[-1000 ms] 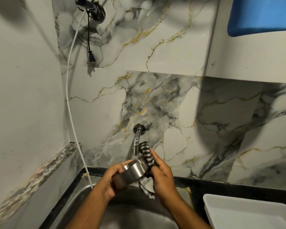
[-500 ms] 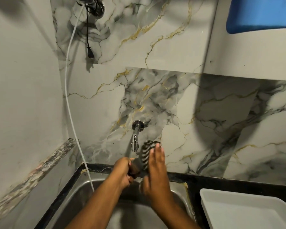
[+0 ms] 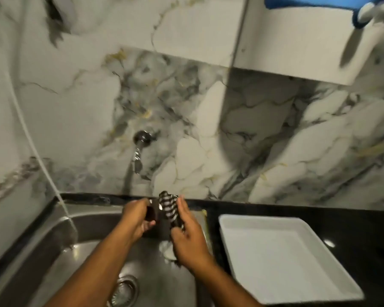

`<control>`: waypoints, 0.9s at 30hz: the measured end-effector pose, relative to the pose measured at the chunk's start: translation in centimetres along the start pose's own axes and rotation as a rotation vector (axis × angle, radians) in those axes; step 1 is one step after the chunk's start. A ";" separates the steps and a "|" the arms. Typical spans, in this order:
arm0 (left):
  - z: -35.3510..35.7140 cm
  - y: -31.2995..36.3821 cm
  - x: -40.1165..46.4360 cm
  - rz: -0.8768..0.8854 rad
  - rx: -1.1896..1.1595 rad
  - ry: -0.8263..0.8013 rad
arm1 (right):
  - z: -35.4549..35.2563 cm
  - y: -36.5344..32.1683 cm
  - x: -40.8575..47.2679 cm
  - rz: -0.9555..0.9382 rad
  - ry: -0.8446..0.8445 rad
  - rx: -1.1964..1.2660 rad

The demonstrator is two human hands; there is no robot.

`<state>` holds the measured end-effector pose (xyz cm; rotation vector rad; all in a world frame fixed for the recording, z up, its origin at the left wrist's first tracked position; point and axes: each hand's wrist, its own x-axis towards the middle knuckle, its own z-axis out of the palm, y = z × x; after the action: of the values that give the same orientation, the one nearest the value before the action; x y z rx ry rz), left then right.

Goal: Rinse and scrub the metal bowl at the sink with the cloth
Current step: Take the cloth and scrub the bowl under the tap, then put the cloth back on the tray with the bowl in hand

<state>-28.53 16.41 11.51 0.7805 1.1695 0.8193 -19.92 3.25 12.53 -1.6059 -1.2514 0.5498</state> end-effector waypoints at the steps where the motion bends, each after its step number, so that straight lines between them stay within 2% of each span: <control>1: 0.7 -1.2 -0.3 -0.022 0.008 -0.003 | -1.4 0.8 -0.7 0.143 0.062 0.169; 3: 2.1 -3.6 -0.9 -0.087 -0.010 -0.013 | -4.8 3.2 -2.0 0.307 0.131 0.485; 5: 3.5 -5.6 -1.6 -0.142 -0.022 -0.001 | -9.5 5.6 -3.1 0.372 0.193 0.721; 7: 5.0 -7.3 -2.3 -0.154 -0.027 0.005 | -14.6 8.0 -4.4 0.383 0.243 0.791; 9: 7.1 -8.6 -3.2 -0.125 -0.027 0.026 | -19.9 11.1 -5.0 0.389 0.284 0.621; 12: 11.0 -10.3 -4.9 -0.080 -0.017 0.070 | -27.6 16.7 -4.7 0.390 0.319 0.184; 17: 18.0 -13.0 -8.0 -0.023 0.025 0.130 | -36.1 25.0 -1.9 0.391 0.160 -0.126; 20: 21.5 -14.2 -9.9 0.011 0.076 0.166 | -37.1 29.6 -0.6 0.299 -0.076 -0.405; 23: 23.5 -15.2 -11.2 0.027 0.149 0.188 | -35.1 33.6 -1.0 0.270 -0.337 -0.719; 25: 24.4 -16.1 -11.8 0.037 0.177 0.194 | -33.8 35.9 -1.5 0.229 -0.389 -0.876; 27: 24.8 -16.8 -12.3 0.045 0.196 0.204 | -33.1 37.0 -1.4 0.193 -0.352 -0.909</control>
<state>-4.33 -4.85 7.95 0.9015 1.4343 0.8445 23.33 -11.18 -7.04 -2.4772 -1.7627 0.4046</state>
